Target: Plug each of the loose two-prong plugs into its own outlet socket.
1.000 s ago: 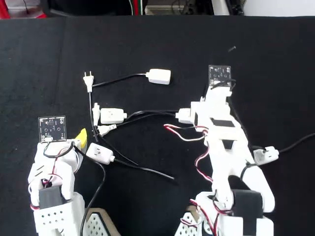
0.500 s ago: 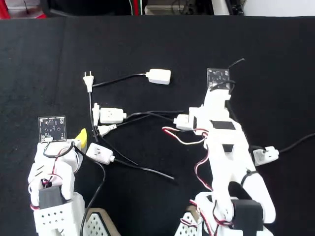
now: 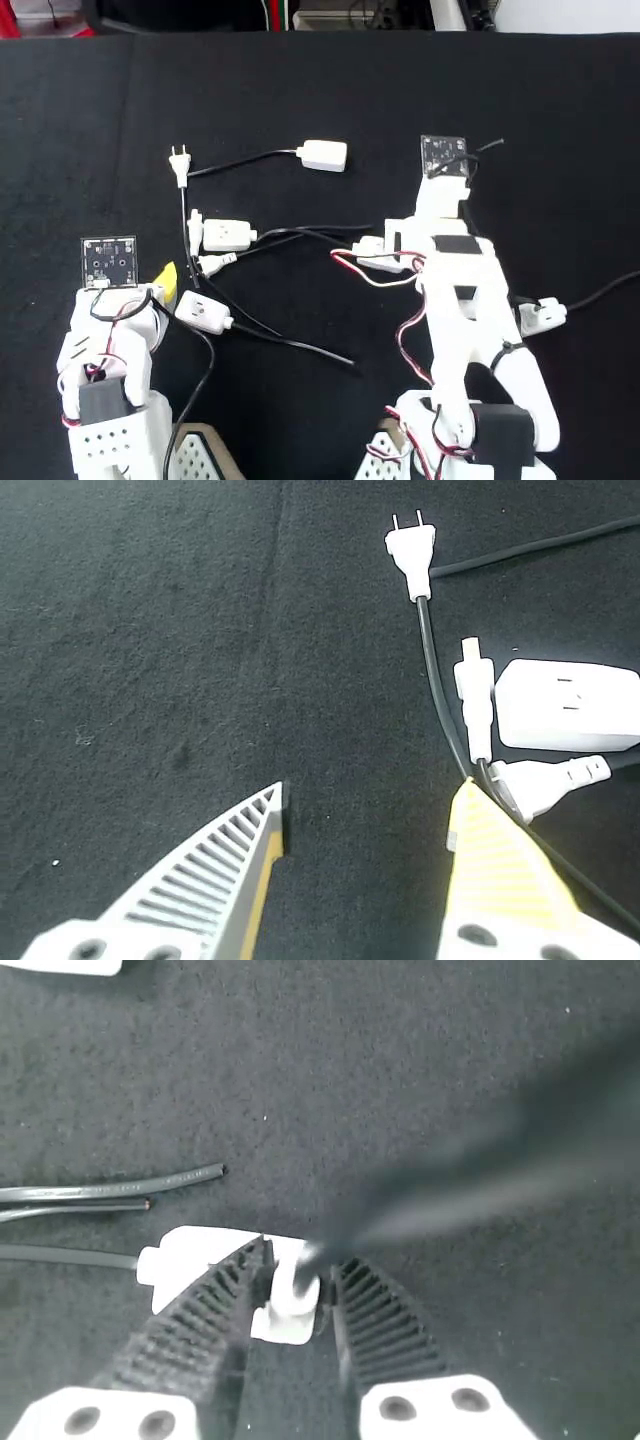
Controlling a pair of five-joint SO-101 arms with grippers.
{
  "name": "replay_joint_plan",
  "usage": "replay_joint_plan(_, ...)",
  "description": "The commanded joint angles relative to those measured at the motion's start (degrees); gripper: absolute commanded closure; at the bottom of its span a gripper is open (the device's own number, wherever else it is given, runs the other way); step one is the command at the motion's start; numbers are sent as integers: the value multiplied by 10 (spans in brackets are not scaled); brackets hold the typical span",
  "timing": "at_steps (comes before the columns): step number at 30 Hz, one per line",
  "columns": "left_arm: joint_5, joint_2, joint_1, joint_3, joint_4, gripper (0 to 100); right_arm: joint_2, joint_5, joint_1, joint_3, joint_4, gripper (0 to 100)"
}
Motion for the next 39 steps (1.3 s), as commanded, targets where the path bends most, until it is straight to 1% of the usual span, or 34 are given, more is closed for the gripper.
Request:
replay_joint_plan(1,-7,-3,-6,-7,4,732,-5,-3,-10,-12,13,945)
replay_joint_plan(3,-8,-3,-6,-7,4,732,-3,-3,-10,-11,13,949)
replay_joint_plan(5,-8,-3,-6,-7,4,732,-1,-1,-11,-10,13,988)
replay_joint_plan(8,-8,-3,-6,-7,4,732,-1,0,-15,7,7,988)
replay_joint_plan(12,-8,-3,-6,-7,4,732,-1,-2,-46,51,-25,988)
replay_joint_plan(15,-8,-3,-6,-7,5,732,-1,-3,-49,67,-44,988)
replay_joint_plan(21,-8,-3,-6,-7,5,732,-2,-9,-54,80,-6,988)
replay_joint_plan(26,-8,-3,-6,-7,5,732,-5,-6,-96,112,-4,988)
replay_joint_plan(31,-8,-3,-6,-7,5,732,-5,25,-102,115,22,988)
replay_joint_plan(33,-8,-3,-6,-7,5,732,-5,52,-105,119,27,988)
replay_joint_plan(39,-8,-3,-3,-9,5,732,-6,133,-104,127,-7,988)
